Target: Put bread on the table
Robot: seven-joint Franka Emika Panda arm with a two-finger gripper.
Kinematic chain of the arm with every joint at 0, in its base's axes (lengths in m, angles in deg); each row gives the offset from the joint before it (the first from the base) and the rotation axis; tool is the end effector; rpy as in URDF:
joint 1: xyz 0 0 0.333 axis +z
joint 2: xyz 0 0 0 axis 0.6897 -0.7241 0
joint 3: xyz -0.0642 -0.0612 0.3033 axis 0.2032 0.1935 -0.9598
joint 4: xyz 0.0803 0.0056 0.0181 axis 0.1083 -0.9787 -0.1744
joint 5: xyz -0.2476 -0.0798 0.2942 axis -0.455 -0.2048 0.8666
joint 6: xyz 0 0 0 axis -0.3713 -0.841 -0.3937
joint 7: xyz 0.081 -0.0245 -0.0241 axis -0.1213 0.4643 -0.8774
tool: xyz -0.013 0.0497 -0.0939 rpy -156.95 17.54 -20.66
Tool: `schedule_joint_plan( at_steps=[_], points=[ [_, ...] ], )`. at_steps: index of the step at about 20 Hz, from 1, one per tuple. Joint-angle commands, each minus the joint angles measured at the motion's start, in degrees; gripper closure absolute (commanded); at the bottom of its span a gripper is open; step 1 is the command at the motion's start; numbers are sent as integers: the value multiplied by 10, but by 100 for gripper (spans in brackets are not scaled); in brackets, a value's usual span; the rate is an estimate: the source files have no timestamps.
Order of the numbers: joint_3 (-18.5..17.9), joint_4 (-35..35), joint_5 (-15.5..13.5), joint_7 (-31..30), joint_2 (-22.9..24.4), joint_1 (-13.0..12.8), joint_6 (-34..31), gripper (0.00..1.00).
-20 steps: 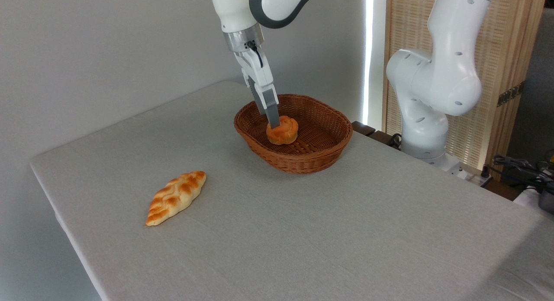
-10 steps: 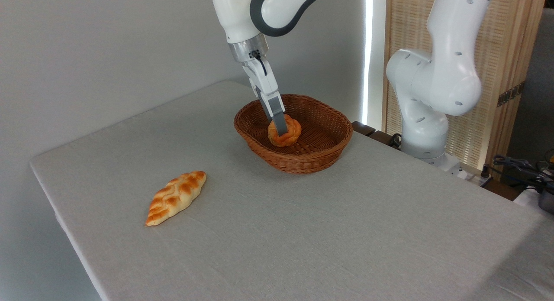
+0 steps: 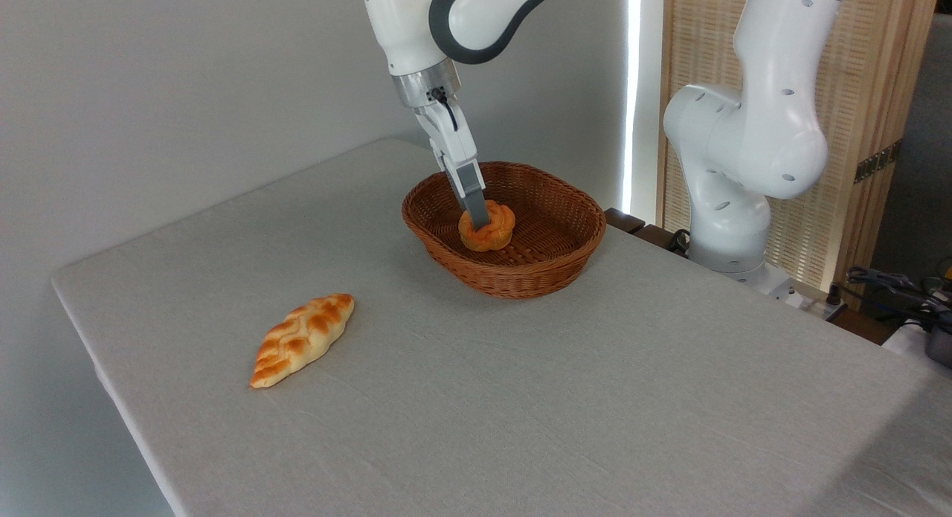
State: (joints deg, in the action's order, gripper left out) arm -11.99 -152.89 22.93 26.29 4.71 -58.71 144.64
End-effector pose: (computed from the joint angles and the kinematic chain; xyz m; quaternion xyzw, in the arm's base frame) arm 0.3041 -0.2896 0.4244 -0.8349 0.5428 0.0890 0.0175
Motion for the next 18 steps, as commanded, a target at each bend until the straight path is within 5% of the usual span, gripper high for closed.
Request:
schedule_joint_plan(
  at_steps=[1, 18],
  points=[
    [2, -6, 1, -2, -5, 1, 15, 57],
    [-3, 17, 1, -3, -4, 1, 5, 61]
  ],
)
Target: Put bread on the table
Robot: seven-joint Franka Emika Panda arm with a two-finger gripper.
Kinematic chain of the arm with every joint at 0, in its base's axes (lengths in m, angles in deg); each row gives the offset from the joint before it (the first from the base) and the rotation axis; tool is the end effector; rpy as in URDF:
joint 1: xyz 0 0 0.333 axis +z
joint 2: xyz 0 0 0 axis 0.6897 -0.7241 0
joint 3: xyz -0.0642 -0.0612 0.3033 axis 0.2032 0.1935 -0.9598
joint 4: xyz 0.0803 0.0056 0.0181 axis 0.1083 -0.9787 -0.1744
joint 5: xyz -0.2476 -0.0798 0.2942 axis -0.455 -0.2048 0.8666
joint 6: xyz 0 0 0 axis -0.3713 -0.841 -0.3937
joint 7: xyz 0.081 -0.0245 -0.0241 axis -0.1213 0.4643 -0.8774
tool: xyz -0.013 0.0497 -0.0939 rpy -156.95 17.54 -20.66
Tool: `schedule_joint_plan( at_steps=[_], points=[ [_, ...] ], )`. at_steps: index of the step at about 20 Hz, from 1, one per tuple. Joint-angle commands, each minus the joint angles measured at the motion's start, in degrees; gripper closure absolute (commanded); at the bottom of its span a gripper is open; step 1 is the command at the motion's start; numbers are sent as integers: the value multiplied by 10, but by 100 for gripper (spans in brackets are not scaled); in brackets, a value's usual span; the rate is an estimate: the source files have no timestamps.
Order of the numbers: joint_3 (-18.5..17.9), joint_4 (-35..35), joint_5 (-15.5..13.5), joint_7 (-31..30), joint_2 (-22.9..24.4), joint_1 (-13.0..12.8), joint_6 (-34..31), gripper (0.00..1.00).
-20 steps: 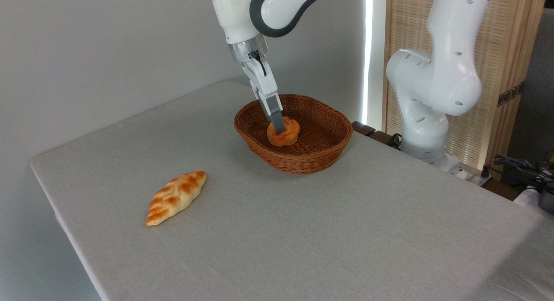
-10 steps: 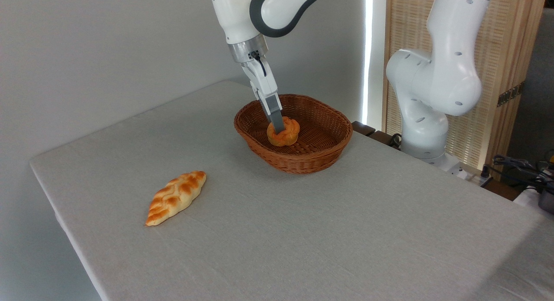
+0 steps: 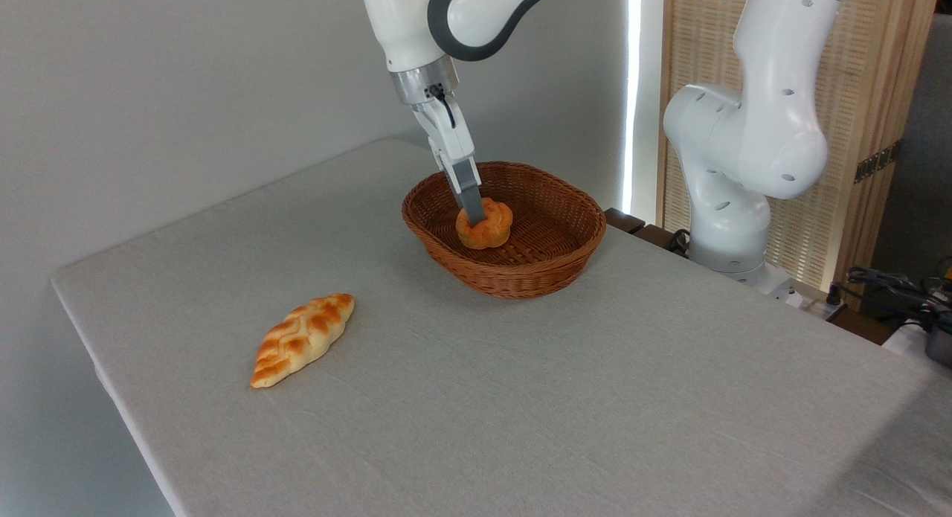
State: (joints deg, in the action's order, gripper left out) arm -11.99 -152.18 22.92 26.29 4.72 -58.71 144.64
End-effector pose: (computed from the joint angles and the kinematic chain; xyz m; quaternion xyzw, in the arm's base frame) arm 0.3057 -0.2921 0.4299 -0.8349 0.5439 0.0828 0.0168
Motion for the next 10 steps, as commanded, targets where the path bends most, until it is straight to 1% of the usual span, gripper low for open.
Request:
schedule_joint_plan(
  at_steps=[1, 5, 6, 8, 10],
  points=[
    [-3, 10, 1, -3, -4, 1, 5, 61],
    [-4, 11, 1, -2, -4, 1, 5, 62],
    [-4, 11, 1, -1, -4, 1, 5, 65],
    [-4, 11, 1, 0, -5, 1, 5, 66],
    [-4, 11, 1, 0, -5, 1, 5, 70]
  ],
)
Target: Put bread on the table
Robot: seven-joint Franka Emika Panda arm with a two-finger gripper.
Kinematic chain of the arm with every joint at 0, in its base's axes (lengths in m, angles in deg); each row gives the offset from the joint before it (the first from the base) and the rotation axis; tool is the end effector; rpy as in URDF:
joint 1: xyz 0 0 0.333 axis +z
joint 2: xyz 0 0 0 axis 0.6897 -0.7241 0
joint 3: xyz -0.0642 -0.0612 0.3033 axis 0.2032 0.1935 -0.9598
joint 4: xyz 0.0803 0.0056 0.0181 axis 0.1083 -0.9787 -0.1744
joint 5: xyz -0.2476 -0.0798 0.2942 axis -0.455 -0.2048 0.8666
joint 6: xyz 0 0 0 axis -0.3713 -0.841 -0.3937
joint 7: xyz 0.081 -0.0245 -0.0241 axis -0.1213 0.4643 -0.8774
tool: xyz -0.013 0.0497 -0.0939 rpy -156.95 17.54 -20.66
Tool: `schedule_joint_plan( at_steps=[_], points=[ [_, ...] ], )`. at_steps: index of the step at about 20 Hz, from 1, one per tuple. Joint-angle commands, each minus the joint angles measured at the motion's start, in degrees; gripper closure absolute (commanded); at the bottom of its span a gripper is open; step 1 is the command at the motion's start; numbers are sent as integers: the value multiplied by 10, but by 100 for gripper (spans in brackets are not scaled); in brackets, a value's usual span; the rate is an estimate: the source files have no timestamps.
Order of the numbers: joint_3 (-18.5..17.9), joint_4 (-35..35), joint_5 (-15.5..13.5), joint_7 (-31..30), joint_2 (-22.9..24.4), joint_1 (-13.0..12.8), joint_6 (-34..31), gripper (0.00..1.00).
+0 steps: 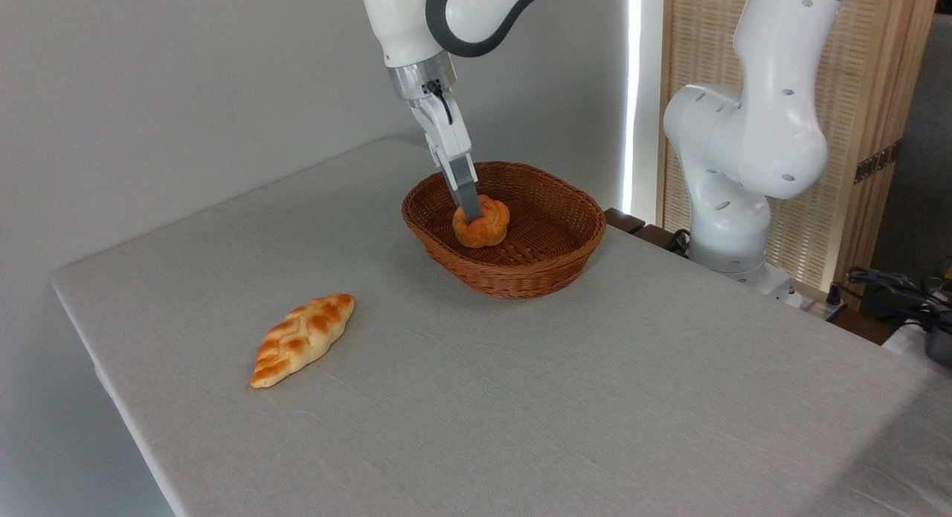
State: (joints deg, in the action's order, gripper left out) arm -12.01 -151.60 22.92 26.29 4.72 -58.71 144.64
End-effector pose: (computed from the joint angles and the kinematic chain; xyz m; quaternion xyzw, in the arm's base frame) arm 0.3071 -0.2940 0.4344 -0.8349 0.5446 0.0779 0.0162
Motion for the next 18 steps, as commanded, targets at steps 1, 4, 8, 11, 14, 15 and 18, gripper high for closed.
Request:
schedule_joint_plan(
  at_steps=[1, 4, 8, 11, 14, 15, 18],
  points=[
    [-4, 5, 1, 0, -4, 1, 5, 71],
    [-3, 5, 1, 0, -4, 1, 5, 73],
    [-4, 5, 1, 3, -4, 1, 5, 76],
    [-4, 5, 1, 4, -4, 1, 5, 79],
    [-4, 5, 2, 4, -4, 1, 5, 80],
    [-4, 5, 1, 4, -4, 1, 5, 81],
    [-4, 5, 1, 4, -4, 1, 5, 84]
  ],
)
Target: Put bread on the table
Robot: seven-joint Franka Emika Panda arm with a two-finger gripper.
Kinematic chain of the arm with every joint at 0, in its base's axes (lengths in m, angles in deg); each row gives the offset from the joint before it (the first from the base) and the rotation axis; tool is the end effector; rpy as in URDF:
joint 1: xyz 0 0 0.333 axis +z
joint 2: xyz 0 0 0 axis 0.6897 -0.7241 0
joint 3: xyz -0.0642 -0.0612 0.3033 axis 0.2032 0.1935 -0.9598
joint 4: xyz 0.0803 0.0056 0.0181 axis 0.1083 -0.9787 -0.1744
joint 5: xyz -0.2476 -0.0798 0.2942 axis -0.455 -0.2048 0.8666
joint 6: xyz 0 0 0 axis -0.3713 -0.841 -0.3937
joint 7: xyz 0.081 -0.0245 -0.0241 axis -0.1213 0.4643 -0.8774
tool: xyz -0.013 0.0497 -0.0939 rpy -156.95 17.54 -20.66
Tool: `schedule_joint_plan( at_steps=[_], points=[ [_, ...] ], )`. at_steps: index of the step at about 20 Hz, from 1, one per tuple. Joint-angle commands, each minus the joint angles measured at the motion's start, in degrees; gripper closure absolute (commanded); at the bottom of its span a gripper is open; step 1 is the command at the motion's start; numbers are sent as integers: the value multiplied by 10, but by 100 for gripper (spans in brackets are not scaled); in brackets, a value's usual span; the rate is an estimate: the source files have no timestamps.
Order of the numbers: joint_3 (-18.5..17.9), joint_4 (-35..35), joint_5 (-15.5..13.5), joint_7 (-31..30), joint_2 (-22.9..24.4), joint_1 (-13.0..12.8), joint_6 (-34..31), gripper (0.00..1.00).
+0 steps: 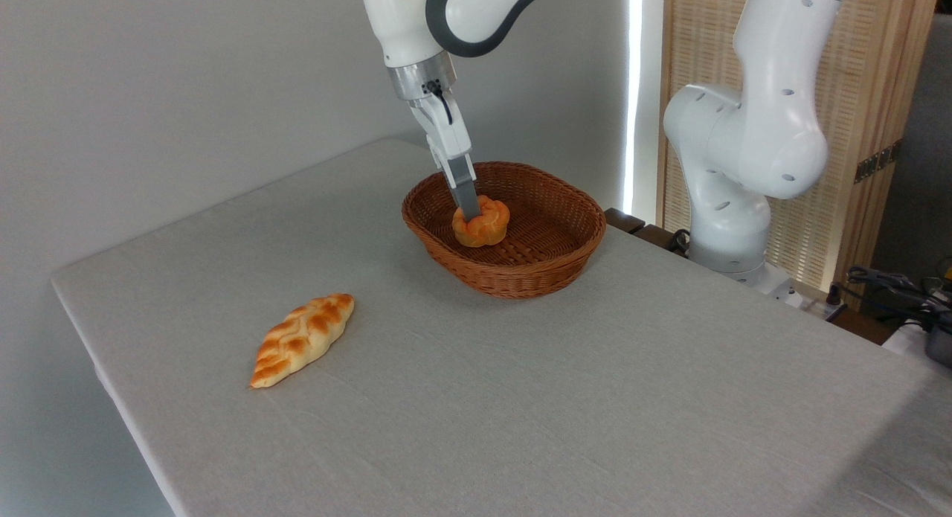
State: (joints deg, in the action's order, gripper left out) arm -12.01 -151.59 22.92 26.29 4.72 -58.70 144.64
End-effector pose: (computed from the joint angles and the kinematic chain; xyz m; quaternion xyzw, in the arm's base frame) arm 0.3071 -0.2940 0.4345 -0.8350 0.5445 0.0778 0.0162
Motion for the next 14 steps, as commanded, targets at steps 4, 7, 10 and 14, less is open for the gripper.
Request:
schedule_joint_plan(
  at_steps=[4, 7, 10, 14],
  points=[
    [-4, 5, 1, 4, -4, 1, 5, 84],
    [-4, 5, 1, 4, -4, 1, 5, 85],
    [-4, 6, 1, 3, -4, 1, 5, 85],
    [-6, 17, 1, 2, -5, 1, 4, 86]
  ],
)
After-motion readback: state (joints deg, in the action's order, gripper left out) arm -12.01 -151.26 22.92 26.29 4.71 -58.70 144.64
